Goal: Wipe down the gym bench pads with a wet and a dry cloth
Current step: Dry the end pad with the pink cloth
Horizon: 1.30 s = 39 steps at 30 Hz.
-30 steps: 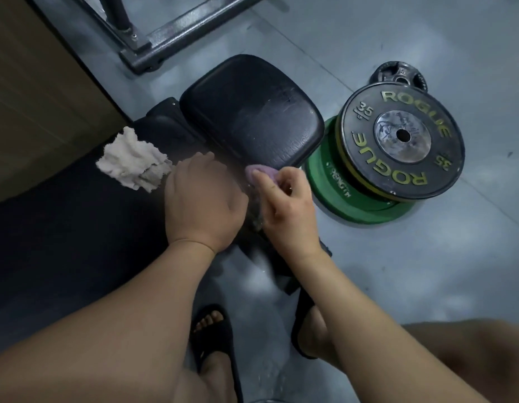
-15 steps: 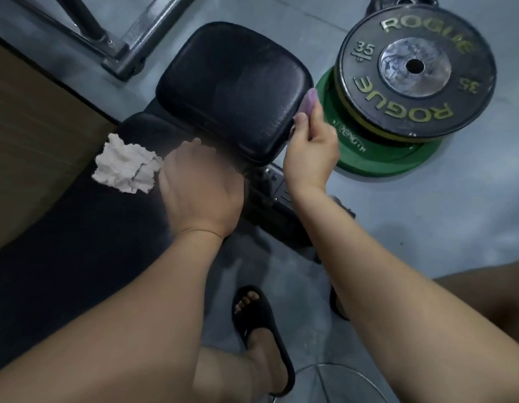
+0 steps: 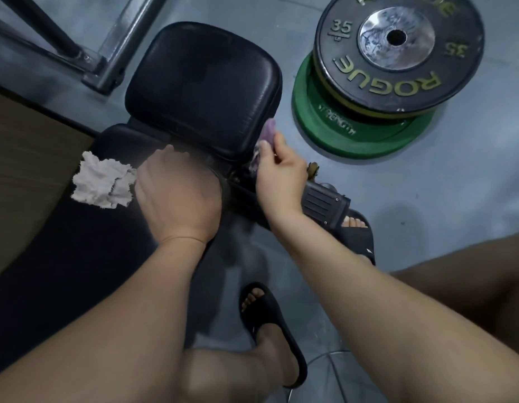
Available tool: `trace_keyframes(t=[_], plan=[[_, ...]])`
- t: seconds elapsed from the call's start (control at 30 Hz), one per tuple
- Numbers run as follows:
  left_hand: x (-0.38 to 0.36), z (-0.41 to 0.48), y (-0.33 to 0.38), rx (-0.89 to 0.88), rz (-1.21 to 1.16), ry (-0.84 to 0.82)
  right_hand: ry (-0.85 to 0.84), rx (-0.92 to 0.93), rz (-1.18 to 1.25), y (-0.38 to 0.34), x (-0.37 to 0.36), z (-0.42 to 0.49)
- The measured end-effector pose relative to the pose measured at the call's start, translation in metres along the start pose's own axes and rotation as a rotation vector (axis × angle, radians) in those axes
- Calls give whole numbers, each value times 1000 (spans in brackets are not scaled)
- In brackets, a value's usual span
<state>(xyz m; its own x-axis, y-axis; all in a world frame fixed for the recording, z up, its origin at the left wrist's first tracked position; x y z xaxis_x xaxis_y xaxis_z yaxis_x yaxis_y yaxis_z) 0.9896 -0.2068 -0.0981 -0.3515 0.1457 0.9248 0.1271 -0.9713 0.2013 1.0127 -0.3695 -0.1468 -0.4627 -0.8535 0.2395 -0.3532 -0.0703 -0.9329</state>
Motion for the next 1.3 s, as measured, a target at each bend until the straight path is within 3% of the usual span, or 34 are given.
trace_keyframes(t=[0.2, 0.37, 0.53, 0.8, 0.93, 1.03, 1.2, 1.3], plan=[[0, 0, 0, 0, 10, -3, 113, -123, 68, -11, -1, 29], [0, 0, 0, 3, 6, -5, -55, -248, 214, 13, -10, -48], [0, 0, 0, -4, 2, 3, -77, -304, 264, 15, -13, -44], [1, 1, 0, 12, -3, -8, -175, 16, -3, 4, -6, -54], [1, 1, -1, 4, -8, -9, -81, 457, -145, -4, -4, -56], [1, 0, -1, 4, 1, -12, -91, 652, -287, -1, -14, -53], [1, 1, -1, 3, -10, -8, -187, 706, -509, -9, -27, -48], [1, 2, 0, -1, -6, -11, -271, 555, -559, -1, -26, -40]])
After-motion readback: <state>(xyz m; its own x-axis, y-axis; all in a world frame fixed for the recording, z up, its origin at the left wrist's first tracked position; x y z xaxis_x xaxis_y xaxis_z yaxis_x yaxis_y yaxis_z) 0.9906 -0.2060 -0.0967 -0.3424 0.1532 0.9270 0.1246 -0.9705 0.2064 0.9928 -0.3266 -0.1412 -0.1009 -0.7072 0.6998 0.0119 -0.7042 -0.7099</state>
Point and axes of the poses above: each hand's wrist, its own z-axis towards the middle knuckle, its own x-axis out of the back of the hand, y = z × x, the point moved 4 cm from there along z, towards the middle knuckle, and after that the axes turned 5 degrees about y, right-handed, at the moved point
